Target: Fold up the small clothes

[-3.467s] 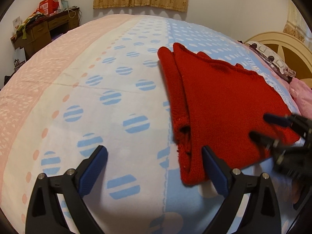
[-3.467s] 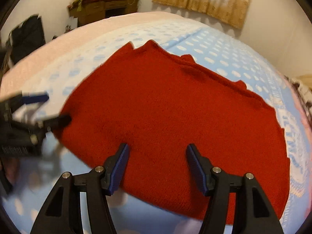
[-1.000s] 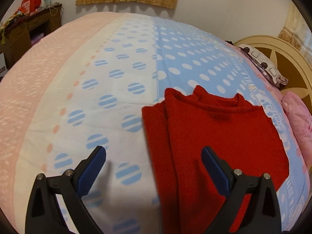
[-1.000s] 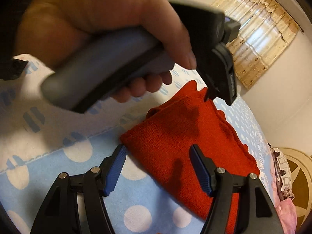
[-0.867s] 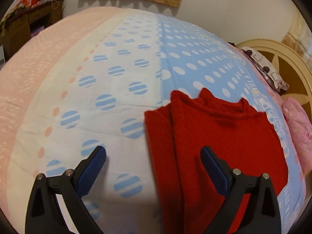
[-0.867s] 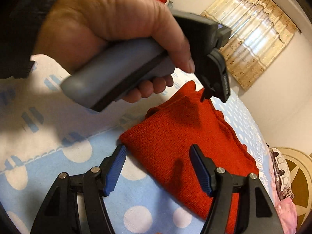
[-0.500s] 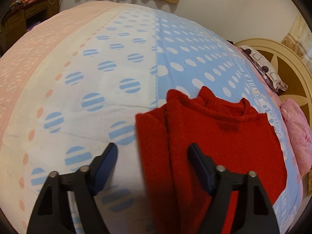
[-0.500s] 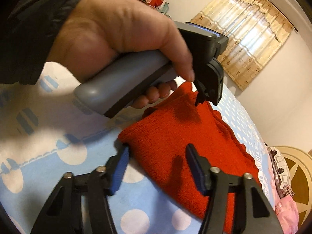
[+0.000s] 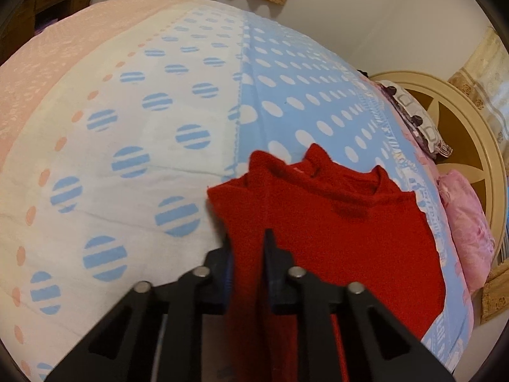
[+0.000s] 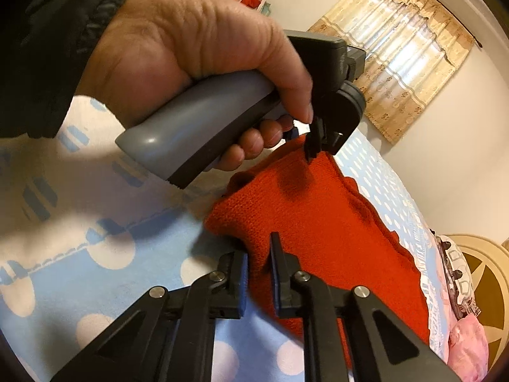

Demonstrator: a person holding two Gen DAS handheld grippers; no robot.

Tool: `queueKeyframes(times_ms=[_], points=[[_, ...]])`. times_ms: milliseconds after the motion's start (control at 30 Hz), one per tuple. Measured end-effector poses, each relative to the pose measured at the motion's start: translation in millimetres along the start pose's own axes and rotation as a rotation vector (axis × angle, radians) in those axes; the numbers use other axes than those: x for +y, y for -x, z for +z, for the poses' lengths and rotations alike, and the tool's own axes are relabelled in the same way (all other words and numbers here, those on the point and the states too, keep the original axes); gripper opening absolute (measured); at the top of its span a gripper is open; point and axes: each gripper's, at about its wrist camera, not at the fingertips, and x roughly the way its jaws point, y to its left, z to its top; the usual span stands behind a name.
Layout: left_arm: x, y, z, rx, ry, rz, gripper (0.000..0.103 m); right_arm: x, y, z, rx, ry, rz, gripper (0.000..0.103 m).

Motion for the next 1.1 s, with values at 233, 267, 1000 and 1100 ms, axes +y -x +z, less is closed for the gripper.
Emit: queueKeyframes(times_ms=[233,267,1000,1100], points=[[3,2,3,-0.005,0.04,-0.015,0.014,-12,1,1,-0.013,-0.032,0.011,0.011],[4,3,3,-0.006,0.05,-0.023,0.014,-15,3,-1,-0.015,-0.039,0.012,0.011],[-31,33,24,-0.103,0.1,-0.166,0.013,-82,27,-20,-0.089,-0.274,-0.009,0.007],[-39,35,26,-0.114,0.096,-0.165,0.012,-89,30,-24,-0.104,-0.304,-0.017,0.007]])
